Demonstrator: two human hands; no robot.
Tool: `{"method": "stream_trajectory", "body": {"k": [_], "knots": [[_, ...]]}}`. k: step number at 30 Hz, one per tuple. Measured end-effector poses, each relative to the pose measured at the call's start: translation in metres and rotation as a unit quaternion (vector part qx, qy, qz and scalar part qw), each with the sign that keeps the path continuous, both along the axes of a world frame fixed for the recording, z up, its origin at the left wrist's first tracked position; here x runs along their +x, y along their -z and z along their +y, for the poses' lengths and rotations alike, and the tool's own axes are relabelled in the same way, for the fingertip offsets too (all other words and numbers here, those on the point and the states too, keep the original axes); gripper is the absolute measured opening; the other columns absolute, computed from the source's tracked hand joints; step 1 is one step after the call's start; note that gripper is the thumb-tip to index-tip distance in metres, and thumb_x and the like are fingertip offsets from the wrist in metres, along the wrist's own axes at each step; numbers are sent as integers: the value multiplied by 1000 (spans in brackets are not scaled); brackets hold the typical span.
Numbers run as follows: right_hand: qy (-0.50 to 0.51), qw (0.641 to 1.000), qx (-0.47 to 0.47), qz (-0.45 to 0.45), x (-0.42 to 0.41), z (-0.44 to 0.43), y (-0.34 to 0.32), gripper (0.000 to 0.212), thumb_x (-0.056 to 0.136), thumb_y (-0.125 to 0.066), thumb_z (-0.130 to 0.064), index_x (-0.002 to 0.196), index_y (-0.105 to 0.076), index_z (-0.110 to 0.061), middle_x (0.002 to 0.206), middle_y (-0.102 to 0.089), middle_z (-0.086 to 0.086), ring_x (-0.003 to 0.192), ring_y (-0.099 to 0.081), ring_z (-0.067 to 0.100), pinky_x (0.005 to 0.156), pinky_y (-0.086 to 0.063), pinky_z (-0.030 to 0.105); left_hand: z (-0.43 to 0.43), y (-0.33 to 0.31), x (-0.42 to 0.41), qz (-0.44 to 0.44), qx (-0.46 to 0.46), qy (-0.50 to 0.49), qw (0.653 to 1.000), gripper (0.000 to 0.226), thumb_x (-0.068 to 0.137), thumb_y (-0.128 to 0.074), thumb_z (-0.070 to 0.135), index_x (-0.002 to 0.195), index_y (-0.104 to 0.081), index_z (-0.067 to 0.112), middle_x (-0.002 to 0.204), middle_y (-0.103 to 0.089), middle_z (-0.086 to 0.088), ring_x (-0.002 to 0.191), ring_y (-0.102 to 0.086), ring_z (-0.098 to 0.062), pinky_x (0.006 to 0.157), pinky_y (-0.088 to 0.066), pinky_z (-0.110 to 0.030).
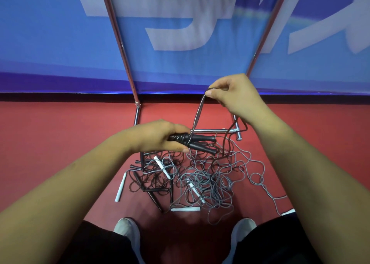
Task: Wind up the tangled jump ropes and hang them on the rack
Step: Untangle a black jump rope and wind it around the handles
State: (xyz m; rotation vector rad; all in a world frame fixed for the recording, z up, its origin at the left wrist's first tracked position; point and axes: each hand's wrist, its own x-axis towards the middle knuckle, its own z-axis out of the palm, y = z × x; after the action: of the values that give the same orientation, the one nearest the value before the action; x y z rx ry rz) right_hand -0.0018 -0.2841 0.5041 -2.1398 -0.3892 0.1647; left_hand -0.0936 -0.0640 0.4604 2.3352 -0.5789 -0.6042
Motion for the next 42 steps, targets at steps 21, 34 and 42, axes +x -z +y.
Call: {"method": "stream_trajectory", "body": {"k": [21, 34, 42], "knots": [[-122, 989, -62, 49, 1, -5, 18, 24, 100, -57, -20, 80, -72, -22, 81, -74, 4, 71, -65, 6, 71, -47, 19, 1, -25, -1, 88, -577, -248, 773, 54, 98, -46, 18, 152, -38, 21, 70, -43, 1, 59, -39, -14, 56, -24, -25], [-103, 994, -24, 30, -10, -2, 0, 12, 89, -71, -25, 87, -67, -14, 57, -52, 2, 55, -42, 16, 54, -35, 24, 16, -23, 9, 52, -480, -351, 803, 19, 99, -52, 20, 115, -50, 11, 67, -51, -2, 57, -45, -13, 54, -31, -22], [-129, 984, -25, 119, -21, 3, -1, 26, 104, -49, -19, 90, -67, -4, 58, -47, 0, 45, -40, 10, 49, -35, 21, 17, -19, 9, -10, -379, -423, 823, 21, 103, -53, 13, 124, -52, 11, 73, -57, -5, 60, -51, -12, 63, -43, -25]]}}
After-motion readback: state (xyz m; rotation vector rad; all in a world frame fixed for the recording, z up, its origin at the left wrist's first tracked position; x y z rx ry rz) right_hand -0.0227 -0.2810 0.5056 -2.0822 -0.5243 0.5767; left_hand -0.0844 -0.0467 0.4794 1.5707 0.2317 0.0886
